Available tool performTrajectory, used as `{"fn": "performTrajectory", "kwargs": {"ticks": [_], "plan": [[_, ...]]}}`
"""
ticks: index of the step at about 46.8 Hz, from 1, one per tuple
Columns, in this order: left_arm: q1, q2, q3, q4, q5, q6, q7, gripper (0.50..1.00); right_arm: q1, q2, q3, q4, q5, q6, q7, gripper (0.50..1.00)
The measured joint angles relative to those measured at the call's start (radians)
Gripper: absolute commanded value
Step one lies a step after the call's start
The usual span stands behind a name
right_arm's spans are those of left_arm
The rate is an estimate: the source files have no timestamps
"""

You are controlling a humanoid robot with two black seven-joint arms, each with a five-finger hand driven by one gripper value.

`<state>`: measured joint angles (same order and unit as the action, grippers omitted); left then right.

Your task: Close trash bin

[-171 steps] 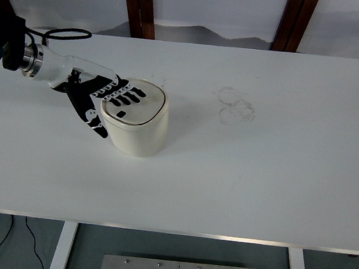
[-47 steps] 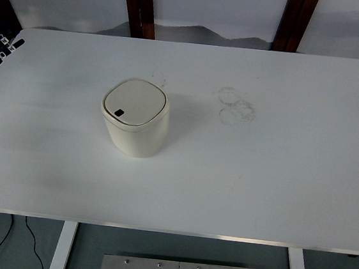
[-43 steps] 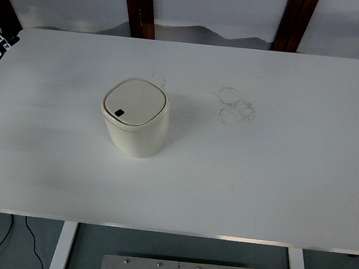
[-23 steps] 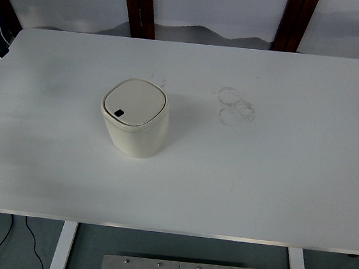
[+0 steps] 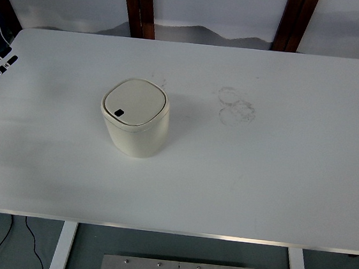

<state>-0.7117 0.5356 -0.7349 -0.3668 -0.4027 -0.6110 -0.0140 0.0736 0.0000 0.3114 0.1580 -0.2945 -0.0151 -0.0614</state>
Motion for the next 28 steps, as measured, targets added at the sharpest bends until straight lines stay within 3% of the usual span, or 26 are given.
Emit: {"fn": "performTrajectory", "kwargs": {"ticks": [28], "plan": [[0.003,0.009,0.001,0.000,0.009,0.000,0.000,1.000,0.000,0.000,0.001,0.000,0.003,0.000,0.000,0.995]]}}
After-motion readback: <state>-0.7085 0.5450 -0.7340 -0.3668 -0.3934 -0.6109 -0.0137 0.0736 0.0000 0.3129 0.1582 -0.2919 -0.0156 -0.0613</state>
